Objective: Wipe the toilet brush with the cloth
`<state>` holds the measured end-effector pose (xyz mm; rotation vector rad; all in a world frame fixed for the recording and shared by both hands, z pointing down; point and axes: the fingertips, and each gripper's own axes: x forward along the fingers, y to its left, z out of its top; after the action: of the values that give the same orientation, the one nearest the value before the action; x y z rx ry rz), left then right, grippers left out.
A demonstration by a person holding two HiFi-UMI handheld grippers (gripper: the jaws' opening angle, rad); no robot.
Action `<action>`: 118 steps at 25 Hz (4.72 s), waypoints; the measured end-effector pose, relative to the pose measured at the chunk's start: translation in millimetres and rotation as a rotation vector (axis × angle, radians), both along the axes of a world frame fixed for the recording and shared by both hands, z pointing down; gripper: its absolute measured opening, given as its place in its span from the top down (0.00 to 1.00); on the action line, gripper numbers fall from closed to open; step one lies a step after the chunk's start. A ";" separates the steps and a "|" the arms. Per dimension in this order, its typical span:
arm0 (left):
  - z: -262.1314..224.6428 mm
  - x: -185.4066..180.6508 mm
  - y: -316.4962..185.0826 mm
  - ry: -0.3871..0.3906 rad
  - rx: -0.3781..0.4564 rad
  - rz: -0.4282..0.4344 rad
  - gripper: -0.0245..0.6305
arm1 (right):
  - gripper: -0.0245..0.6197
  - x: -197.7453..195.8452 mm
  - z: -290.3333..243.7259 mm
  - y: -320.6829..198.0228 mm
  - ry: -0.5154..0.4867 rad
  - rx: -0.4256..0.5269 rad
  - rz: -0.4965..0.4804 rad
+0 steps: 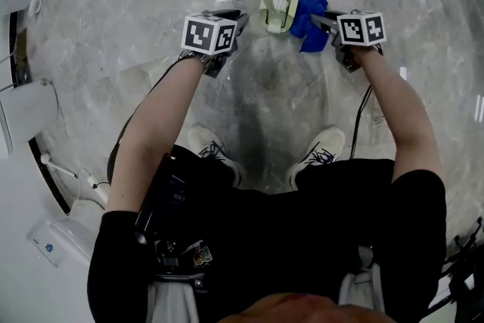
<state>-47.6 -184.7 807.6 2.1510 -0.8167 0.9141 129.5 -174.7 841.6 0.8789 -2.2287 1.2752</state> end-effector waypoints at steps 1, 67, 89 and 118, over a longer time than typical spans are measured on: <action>7.3 5.5 -6.4 0.046 -0.016 -0.053 0.82 | 0.85 0.5 -7.3 -11.5 -0.009 0.018 0.031; 13.0 63.6 -65.7 0.450 -0.204 -0.366 0.84 | 0.86 1.2 6.6 -71.2 0.119 0.009 0.321; 6.7 4.8 -87.5 0.390 -0.107 -0.493 0.88 | 0.83 125.9 -7.3 -90.3 0.419 0.164 0.389; -168.0 -96.8 47.0 -0.128 0.102 0.101 0.85 | 0.96 -10.1 -167.0 34.9 0.489 0.194 0.103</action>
<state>-144.4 -137.7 639.6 2.2575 -0.8390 1.0919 119.4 -139.8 674.6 1.2392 -1.9489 0.7798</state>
